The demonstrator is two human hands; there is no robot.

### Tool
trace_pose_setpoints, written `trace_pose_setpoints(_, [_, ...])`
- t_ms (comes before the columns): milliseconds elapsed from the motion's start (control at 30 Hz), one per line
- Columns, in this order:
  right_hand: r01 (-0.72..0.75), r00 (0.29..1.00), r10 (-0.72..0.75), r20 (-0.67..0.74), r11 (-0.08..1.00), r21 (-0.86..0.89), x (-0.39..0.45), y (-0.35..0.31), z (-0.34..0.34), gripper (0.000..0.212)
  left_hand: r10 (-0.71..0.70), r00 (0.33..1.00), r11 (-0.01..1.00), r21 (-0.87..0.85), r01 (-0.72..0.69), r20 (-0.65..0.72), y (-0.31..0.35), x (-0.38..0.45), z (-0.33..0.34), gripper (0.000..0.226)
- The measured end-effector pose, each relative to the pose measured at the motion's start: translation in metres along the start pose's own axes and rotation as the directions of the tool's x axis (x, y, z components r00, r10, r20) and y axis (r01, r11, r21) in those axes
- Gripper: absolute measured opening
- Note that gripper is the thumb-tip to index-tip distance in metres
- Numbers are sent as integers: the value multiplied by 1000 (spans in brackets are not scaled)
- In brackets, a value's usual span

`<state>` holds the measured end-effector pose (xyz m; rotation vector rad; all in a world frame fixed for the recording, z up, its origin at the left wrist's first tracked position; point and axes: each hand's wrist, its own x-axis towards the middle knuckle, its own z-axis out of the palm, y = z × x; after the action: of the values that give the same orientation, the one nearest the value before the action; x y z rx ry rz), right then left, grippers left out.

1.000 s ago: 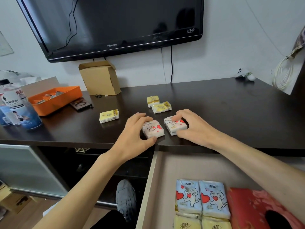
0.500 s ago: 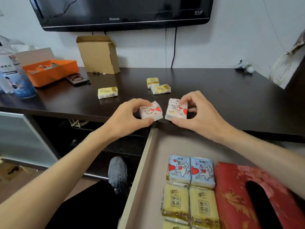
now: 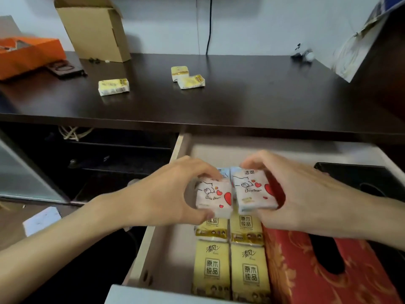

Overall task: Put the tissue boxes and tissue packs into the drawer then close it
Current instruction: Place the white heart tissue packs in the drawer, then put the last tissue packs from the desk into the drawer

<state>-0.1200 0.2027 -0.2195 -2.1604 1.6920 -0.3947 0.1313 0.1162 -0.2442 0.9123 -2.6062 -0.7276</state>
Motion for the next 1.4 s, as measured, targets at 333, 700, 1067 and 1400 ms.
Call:
trace_pose_setpoints(333, [90,991,-50,127,940,-330,2,-5,25,46,52,996,970,234,-66,67,-4,-9,34,65])
trace_pose_setpoints(700, [83,981,-6,195,917,-390,5,-12,25,50,80,991,939,324,-111,110,-3,-8,35,71])
trace_pose_setpoints(1067, [115,970,-66,-233,973,202,85,-10,-19,10,29,967,980,199,23,-254,-14,15,-34,24])
trace_pose_setpoints(1400, [12,921,42,-388,991,137,258,-12,-10,35,-308,728,887,92,452,-613,-117,66,-122,44])
